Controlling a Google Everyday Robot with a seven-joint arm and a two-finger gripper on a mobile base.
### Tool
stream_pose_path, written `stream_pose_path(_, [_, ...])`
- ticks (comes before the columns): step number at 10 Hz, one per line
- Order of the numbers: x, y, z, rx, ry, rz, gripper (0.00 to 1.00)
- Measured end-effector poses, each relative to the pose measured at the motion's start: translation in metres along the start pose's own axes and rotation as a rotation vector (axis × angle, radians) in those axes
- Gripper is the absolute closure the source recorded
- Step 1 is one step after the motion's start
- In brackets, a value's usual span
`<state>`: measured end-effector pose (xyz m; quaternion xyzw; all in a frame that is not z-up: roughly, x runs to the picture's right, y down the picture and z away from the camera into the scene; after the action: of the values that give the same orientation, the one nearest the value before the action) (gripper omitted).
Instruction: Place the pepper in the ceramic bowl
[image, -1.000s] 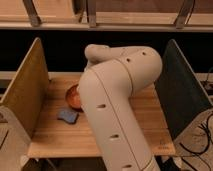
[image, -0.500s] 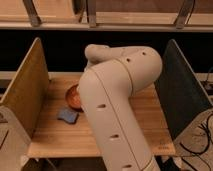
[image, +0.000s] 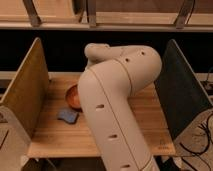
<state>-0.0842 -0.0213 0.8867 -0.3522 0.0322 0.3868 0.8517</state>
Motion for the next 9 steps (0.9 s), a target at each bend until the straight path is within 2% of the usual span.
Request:
stream_pose_path(1, [-0.001, -0.012, -0.010, 0.040, 0.020, -0.085, 0.20])
stream_pose_path(3, [-0.004, -0.025, -0.027, 0.080, 0.069, -0.247, 0.20])
stream_pose_path(5, [-0.002, -0.028, -0.042, 0.070, 0.105, -0.368, 0.20])
stream_pose_path(7, [-0.001, -0.029, -0.047, 0.065, 0.119, -0.410, 0.20])
stream_pose_path(9, [-0.001, -0.030, -0.046, 0.069, 0.125, -0.410, 0.20])
